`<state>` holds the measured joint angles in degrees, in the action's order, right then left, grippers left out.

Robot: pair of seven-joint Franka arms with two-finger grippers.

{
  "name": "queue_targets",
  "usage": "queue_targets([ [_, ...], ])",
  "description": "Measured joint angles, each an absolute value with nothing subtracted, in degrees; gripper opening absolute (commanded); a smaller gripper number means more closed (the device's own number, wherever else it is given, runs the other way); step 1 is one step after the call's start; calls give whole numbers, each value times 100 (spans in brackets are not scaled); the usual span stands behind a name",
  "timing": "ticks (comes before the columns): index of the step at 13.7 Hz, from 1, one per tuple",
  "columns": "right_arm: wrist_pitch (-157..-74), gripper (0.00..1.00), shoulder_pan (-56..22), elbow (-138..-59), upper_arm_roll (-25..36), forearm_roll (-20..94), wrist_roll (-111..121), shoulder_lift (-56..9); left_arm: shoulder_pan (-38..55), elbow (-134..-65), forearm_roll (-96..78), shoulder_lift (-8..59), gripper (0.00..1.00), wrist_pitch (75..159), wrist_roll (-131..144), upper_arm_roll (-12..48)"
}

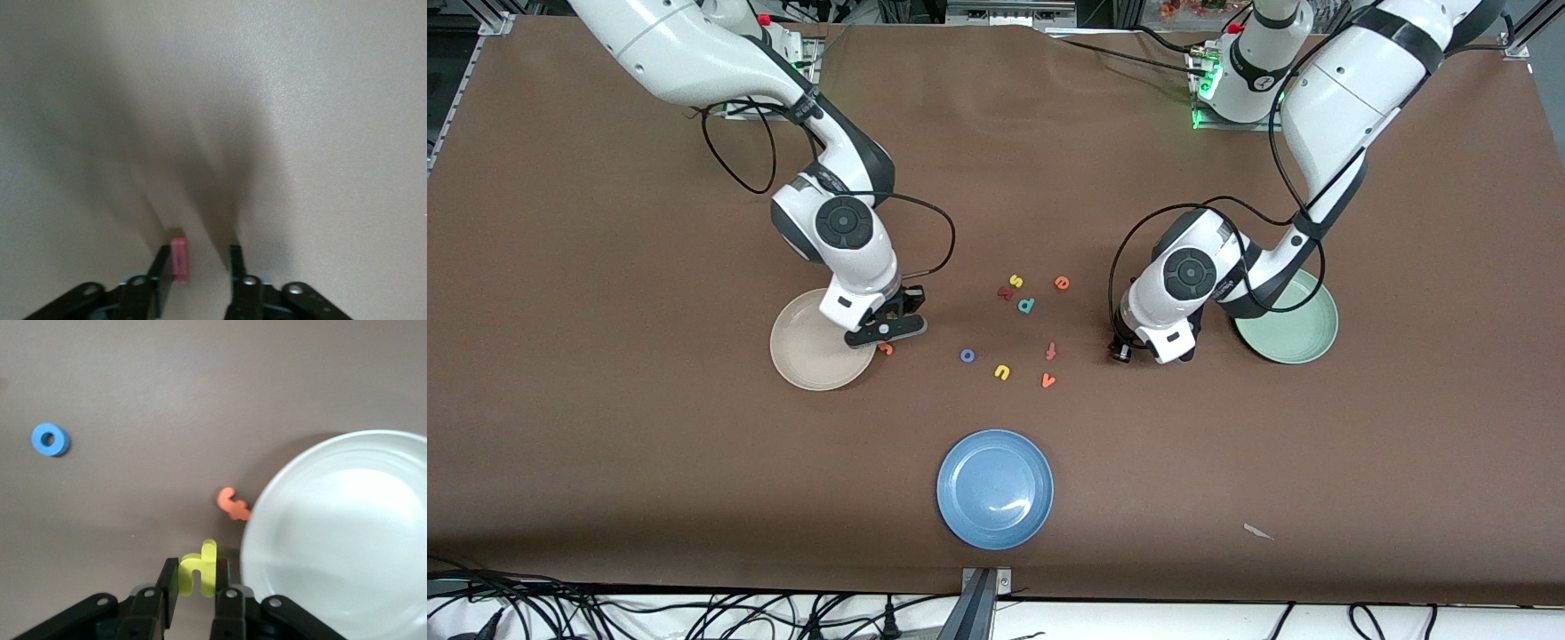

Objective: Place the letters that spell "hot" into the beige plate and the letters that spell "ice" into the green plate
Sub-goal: 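Put the h on the beige plate while the left gripper drops the i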

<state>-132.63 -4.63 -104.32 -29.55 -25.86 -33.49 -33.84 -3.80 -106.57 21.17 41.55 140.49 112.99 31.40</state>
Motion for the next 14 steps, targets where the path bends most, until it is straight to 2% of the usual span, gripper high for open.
queue_targets([
  [3, -12837, 8, -171, -10437, -2935, -2225, -2768, -2979, -376, -10654, 2130, 4155, 0, 14049, 11299, 3140],
  [6, -12693, 10, 288, -10532, -2926, -2139, -2054, -2773, -375, -10654, 2136, 4155, 0, 14049, 11285, 3140],
  [7, -12699, 20, 363, -10565, -2925, -2135, -1964, -2771, -375, -10654, 2140, 4154, 0, 14046, 11230, 3140],
  [9, -12736, 59, 382, -10632, -2924, -2131, -1942, -2802, -378, -10638, 2148, 4143, 0, 13911, 10895, 3140],
  [11, -12858, 76, 371, -10671, -2924, -2127, -1942, -2865, -429, -10594, 2149, 4072, 0, 13486, 10338, 3135],
  [12, -12906, 81, 372, -10676, -2921, -2127, -1942, -2903, -508, -10577, 2149, 4005, 0, 13315, 10028, 3147],
  [14, -12946, 81, 375, -10678, -2907, -2127, -1942, -2957, -852, -10543, 2149, 3850, 0, 12937, 9433, 3355],
])
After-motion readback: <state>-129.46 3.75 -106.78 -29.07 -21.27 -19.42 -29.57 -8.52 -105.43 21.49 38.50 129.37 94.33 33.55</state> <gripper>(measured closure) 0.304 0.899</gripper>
